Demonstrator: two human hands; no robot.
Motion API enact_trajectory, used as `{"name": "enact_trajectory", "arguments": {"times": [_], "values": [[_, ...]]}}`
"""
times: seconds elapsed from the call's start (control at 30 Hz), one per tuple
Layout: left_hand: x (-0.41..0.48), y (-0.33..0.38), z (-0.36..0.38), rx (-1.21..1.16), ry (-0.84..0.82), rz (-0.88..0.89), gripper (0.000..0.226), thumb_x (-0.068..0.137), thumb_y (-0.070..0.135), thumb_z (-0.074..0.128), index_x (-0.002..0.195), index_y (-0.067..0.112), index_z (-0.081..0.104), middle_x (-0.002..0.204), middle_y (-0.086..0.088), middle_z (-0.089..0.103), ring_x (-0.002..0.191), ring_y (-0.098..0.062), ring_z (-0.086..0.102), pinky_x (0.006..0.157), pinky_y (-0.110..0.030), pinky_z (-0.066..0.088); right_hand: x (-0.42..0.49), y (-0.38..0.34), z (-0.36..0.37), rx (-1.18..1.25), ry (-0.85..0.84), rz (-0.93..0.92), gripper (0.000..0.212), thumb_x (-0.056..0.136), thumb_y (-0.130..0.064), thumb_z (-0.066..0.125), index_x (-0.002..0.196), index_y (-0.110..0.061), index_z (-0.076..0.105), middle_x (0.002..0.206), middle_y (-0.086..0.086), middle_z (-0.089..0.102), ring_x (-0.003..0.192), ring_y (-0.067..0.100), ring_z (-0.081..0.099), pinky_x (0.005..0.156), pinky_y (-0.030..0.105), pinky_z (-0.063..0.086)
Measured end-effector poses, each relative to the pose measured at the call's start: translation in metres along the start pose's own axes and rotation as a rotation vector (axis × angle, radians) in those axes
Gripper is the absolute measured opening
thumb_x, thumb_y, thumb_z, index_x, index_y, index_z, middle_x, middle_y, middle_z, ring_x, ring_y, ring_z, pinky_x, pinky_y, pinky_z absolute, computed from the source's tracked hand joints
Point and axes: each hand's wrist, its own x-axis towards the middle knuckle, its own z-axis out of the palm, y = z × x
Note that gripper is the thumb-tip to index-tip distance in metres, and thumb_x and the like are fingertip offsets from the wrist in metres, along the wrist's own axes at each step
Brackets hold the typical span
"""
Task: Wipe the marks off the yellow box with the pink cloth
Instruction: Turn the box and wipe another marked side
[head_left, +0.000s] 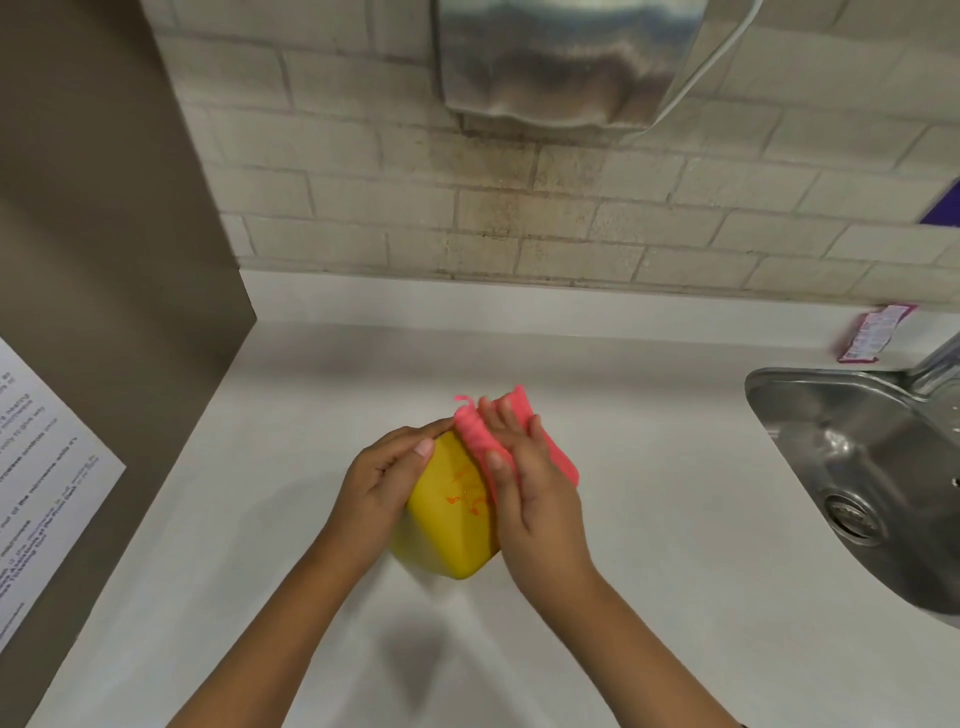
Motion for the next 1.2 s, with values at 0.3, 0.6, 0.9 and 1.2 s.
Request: {"name": "enact_trajectory", "arguments": {"times": [0.3,0.6,0.9,1.2], "values": [[-0.001,-0.002,0.001,0.023,-0.020,0.014,0.032,0.086,0.038,0.047,0.110,0.033,0.068,0.109,0.007,0.069,0.108,-0.014,0.062,0.089,-0.023,0.048,-0.004,0.015,-0.025,-0.059,-0.027,-0.029,0.037,0.097,-0.040,0.028,0.127,-0.059,0.039,0.129,-0.049,0.035,0.128,-0.012,0.034,0.105,0.015,0.031],[0.000,-0.001,-0.003,-0.001,0.010,0.001,0.037,0.086,0.051,0.042,0.106,0.036,0.069,0.114,0.010,0.070,0.113,-0.009,0.061,0.098,-0.029,0.045,-0.009,-0.003,-0.003,0.002,-0.109,-0.088,0.041,0.099,-0.028,0.027,0.136,-0.039,0.041,0.138,-0.033,0.038,0.137,-0.003,0.026,0.116,0.027,0.014],[0.000,-0.003,-0.002,0.024,0.012,-0.020,0.042,0.084,0.054,0.041,0.112,0.035,0.067,0.117,0.009,0.068,0.114,-0.012,0.059,0.098,-0.034,0.046,-0.007,0.001,-0.004,0.112,0.018,0.118,0.040,0.099,-0.027,0.028,0.130,-0.047,0.044,0.141,-0.026,0.040,0.137,-0.005,0.023,0.115,0.018,0.011],[0.004,0.001,-0.002,-0.072,0.013,-0.029,0.033,0.089,0.039,0.041,0.099,0.033,0.073,0.109,0.010,0.072,0.110,-0.009,0.063,0.092,-0.018,0.047,-0.015,0.002,-0.002,-0.027,-0.251,-0.147,0.042,0.100,-0.036,0.023,0.135,-0.028,0.045,0.144,-0.014,0.038,0.140,0.003,0.022,0.116,0.023,0.007]]}}
